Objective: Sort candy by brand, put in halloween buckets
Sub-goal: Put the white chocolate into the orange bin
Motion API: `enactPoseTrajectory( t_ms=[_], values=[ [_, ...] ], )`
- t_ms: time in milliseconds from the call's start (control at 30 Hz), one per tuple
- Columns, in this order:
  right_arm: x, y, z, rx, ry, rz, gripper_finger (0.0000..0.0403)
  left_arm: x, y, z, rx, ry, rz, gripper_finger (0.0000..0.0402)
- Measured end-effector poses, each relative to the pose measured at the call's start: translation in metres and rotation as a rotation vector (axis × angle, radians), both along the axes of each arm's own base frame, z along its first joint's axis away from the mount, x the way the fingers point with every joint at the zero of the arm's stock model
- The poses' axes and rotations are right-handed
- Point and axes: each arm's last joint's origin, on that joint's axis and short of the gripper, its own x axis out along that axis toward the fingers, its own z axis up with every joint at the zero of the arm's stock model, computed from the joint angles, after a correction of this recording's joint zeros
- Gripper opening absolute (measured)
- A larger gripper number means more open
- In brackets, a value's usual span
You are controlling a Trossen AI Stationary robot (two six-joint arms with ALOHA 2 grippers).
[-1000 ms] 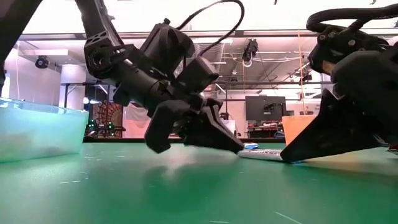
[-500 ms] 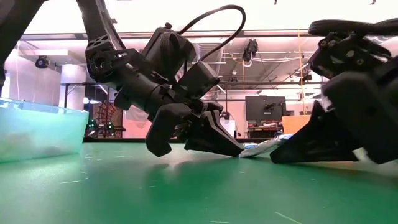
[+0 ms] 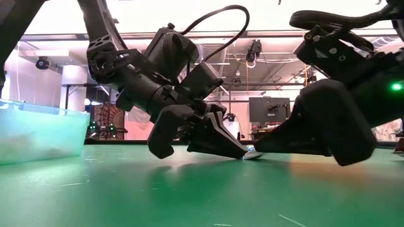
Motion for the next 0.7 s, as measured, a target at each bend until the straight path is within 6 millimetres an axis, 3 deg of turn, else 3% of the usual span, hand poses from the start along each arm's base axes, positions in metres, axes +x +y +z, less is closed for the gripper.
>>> enactPoseTrajectory(
  t_ms=[700],
  values=[
    [-0.0028, -0.0042, -0.0037, 0.096, -0.006, -0.059, 0.0214, -0.0004, -0.0001, -0.0007, -0.003, 0.003, 0.002, 0.0000]
  ],
)
